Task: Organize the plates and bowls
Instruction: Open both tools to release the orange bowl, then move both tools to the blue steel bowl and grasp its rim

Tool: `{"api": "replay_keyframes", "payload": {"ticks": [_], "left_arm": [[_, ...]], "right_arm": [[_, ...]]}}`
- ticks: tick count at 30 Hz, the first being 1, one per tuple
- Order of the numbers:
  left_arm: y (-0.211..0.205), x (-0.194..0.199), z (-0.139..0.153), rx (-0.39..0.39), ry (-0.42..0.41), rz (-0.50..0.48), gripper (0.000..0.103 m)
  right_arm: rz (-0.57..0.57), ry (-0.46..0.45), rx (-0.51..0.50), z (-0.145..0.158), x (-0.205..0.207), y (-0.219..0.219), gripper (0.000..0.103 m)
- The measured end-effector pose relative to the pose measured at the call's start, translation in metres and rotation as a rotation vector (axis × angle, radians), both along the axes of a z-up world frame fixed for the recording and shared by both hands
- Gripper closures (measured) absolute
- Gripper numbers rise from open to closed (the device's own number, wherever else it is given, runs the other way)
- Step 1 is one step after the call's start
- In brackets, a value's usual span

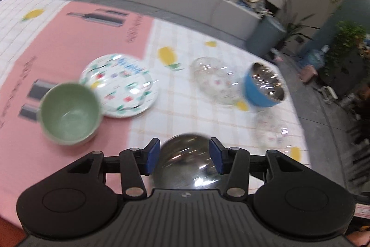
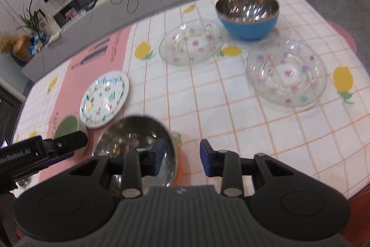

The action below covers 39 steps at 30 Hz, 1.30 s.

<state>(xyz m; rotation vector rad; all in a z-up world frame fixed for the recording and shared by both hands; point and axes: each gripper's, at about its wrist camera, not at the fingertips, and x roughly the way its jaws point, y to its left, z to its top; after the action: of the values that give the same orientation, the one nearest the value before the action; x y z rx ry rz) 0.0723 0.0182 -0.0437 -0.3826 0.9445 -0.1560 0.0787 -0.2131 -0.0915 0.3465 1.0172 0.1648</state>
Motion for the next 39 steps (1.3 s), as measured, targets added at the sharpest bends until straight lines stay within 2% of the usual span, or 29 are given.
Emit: {"api": "replay_keyframes", "payload": {"ticks": [4, 11, 16, 18, 23, 28, 34, 39], "left_arm": [[-0.021, 0.023, 0.019, -0.059, -0.023, -0.088, 0.049], [-0.074, 0.071, 0.041, -0.079, -0.008, -0.233, 0.049], [-0.110, 0.111, 0.048, -0.021, -0.009, -0.277, 0.049], [-0.124, 0.128, 0.047, -0.026, 0.003, -0.296, 0.049], [-0.144, 0.176, 0.029, -0.024, 0.051, -0.296, 0.049], [-0.158, 0.219, -0.001, 0.024, 0.098, -0.269, 0.051], [-0.173, 0.245, -0.039, 0.040, 0.153, -0.247, 0.052], [-0.182, 0.257, -0.059, 0.078, 0.179, -0.225, 0.061]], "right_arm": [[-0.050, -0.025, 0.012, 0.013, 0.010, -0.026, 0.069], [-0.135, -0.061, -0.021, 0.032, 0.036, -0.077, 0.069], [-0.188, -0.080, -0.029, 0.039, 0.064, -0.110, 0.069], [-0.222, -0.087, -0.020, 0.039, 0.076, -0.125, 0.069], [-0.297, -0.065, 0.030, 0.028, 0.112, -0.158, 0.069], [-0.337, -0.026, 0.066, 0.008, 0.149, -0.177, 0.069], [-0.387, 0.030, 0.117, -0.018, 0.180, -0.183, 0.071], [-0.401, 0.065, 0.146, -0.032, 0.195, -0.182, 0.071]]}}
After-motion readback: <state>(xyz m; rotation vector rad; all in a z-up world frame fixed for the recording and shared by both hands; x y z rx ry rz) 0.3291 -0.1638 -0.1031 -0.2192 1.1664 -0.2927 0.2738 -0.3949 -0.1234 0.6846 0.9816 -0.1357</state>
